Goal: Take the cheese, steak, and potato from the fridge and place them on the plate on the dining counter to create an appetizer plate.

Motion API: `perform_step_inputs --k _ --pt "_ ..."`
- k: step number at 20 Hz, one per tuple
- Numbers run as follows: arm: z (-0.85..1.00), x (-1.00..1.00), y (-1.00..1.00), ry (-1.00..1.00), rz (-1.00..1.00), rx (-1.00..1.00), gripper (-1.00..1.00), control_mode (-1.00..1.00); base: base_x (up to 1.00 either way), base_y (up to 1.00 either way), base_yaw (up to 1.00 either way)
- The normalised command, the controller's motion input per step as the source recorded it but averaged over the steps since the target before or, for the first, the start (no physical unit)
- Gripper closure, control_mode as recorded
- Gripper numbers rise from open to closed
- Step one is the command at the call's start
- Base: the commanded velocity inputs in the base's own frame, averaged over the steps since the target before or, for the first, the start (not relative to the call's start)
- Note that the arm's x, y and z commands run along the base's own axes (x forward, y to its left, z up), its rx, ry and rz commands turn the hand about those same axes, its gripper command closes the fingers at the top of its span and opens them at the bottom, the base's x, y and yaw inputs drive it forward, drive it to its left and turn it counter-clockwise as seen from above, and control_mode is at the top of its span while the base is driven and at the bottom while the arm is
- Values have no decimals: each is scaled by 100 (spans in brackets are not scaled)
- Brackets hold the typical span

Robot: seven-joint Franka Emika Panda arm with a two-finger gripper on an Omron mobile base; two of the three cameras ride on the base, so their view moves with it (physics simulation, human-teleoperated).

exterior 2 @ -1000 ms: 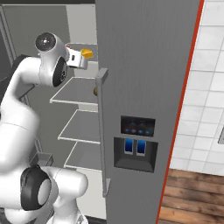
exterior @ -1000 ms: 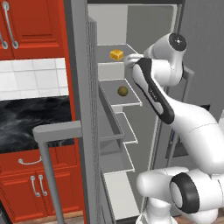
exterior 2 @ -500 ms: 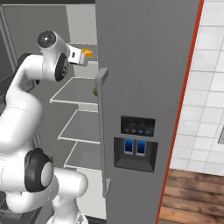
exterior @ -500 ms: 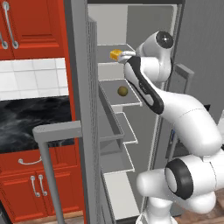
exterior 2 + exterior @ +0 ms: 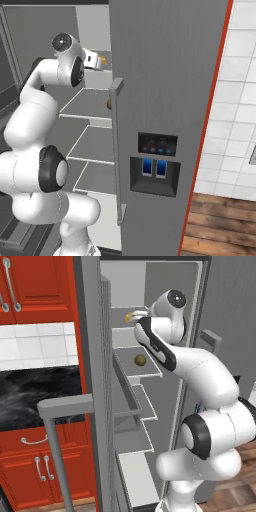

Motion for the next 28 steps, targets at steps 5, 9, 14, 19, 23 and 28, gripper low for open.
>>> perform_step_inputs --k 5,9,14,19,23,28 --pt "0 48 0 1 0 -2 -100 -100 0 0 0" --pt "0 25 2 0 0 -10 -100 -100 0 0 0" --pt "0 22 0 0 0 -15 -100 -100 0 0 0" --pt "-7 25 0 0 0 -5 -100 -100 0 0 0" --pt "-14 24 1 1 0 0 -100 -100 0 0 0" --pt "-16 29 7 5 0 0 -100 -100 0 0 0"
